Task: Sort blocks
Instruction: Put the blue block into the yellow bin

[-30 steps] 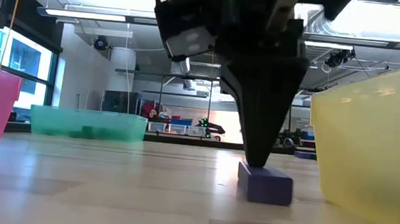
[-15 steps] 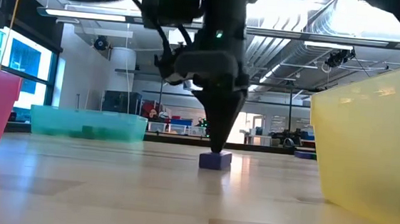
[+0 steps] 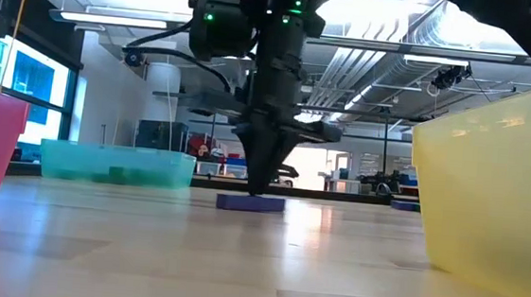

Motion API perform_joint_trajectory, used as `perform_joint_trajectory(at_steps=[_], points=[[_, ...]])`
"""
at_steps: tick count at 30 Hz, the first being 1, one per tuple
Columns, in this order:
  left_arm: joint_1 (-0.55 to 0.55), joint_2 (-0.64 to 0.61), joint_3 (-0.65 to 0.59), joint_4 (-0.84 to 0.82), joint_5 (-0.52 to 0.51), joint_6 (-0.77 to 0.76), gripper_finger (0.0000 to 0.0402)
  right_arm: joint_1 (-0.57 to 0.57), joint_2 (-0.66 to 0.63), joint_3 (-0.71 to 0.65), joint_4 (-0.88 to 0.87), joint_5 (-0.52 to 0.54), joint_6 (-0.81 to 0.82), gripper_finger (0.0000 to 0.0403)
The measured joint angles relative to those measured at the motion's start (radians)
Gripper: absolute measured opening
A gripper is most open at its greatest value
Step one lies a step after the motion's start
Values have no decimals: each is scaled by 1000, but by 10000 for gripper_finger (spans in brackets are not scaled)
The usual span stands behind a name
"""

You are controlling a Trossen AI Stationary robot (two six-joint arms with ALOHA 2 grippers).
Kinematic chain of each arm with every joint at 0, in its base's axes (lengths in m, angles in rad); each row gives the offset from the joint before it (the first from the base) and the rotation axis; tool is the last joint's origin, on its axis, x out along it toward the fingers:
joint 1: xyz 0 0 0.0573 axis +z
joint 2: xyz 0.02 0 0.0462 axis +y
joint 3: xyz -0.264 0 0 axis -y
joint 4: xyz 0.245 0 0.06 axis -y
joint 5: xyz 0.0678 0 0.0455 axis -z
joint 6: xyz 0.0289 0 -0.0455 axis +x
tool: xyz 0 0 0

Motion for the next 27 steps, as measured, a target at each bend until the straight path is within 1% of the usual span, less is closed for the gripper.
perform_joint_trajectory(at_steps=[4,7,11,13,15,18,21,23,25,27], points=[[0,0,0,0,0,0,238,-12,0,-1,72,-13,124,0],[0,0,0,0,0,1,238,-10,-6,5,88,63,183,0],[0,-5,-1,2,1,-1,238,3,-32,61,75,163,196,0],[0,-16,-1,1,23,-11,238,11,-50,97,29,213,178,0],[1,-27,-1,2,81,-8,238,19,-75,115,-26,251,117,0],[-1,-47,-1,-15,168,42,238,22,-140,117,-113,261,14,0],[-6,-70,-1,-93,239,68,238,24,-209,113,-266,295,-1,0],[-11,-81,0,-176,245,83,238,30,-244,111,-378,328,6,0],[-14,-82,0,-293,227,97,238,42,-284,109,-471,353,18,0],[-14,-66,0,-391,193,114,238,66,-344,90,-467,354,9,0]])
